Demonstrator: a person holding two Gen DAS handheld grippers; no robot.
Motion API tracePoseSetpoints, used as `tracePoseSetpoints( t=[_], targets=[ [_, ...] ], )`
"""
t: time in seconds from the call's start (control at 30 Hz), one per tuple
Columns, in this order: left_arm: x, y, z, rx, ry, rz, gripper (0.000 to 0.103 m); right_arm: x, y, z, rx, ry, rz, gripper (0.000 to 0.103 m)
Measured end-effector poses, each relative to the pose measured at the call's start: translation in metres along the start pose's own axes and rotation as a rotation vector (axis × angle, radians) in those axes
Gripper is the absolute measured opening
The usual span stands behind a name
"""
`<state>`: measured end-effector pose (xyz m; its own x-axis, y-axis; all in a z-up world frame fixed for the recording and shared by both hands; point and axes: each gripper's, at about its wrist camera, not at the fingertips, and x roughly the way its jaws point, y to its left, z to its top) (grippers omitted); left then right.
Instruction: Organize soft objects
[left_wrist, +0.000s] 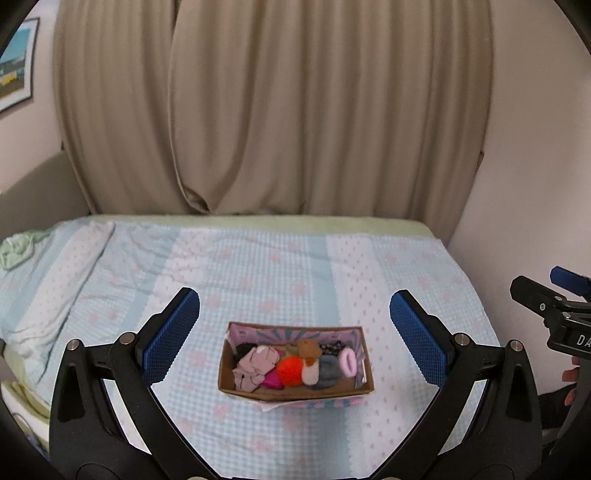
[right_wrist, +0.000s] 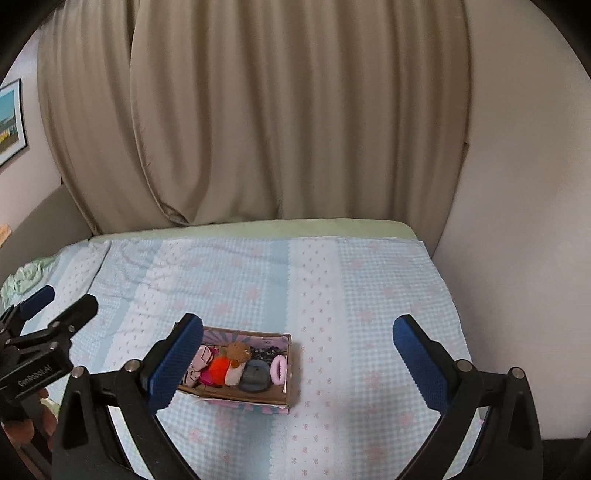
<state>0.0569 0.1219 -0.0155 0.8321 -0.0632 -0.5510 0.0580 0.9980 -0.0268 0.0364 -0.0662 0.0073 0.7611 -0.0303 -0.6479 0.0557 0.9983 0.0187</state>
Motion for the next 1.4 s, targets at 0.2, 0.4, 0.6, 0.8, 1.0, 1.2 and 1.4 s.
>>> tracePoseSetpoints(
  t=[0.2, 0.4, 0.6, 0.8, 1.0, 1.2, 1.4],
  targets=[
    [-0.023, -0.017, -0.006, 0.020, -0.058, 0.031, 0.103, -0.017, -0.012, -0.008, 0.007, -0.051, -0.019, 0.102],
    [-0.033, -0.031, -0.008, 0.036, -0.088, 0.047, 0.103, -0.028, -0.020, -0.008, 0.012, -0.075, -0.022, 0.102],
    [-0.038, -0.036, -0.009, 0.032, -0.093, 0.050, 0.103, -0.027, -0.021, -0.007, 0.010, -0.080, -0.021, 0.102],
    [-0.040, -0.035, -0.009, 0.024, -0.094, 0.052, 0.103, -0.026, -0.022, -0.006, 0.003, -0.080, -0.018, 0.102],
    [-0.039, -0.033, -0.010, 0.015, -0.089, 0.054, 0.103, -0.027, -0.022, -0.006, 0.003, -0.082, -0.020, 0.102],
    [-0.039, -0.031, -0.009, 0.014, -0.094, 0.056, 0.103, -0.027, -0.022, -0.004, -0.001, -0.086, -0.025, 0.102],
    [-0.039, -0.029, -0.008, 0.014, -0.099, 0.056, 0.103, -0.023, -0.021, -0.001, -0.005, -0.087, -0.027, 0.102]
  ],
)
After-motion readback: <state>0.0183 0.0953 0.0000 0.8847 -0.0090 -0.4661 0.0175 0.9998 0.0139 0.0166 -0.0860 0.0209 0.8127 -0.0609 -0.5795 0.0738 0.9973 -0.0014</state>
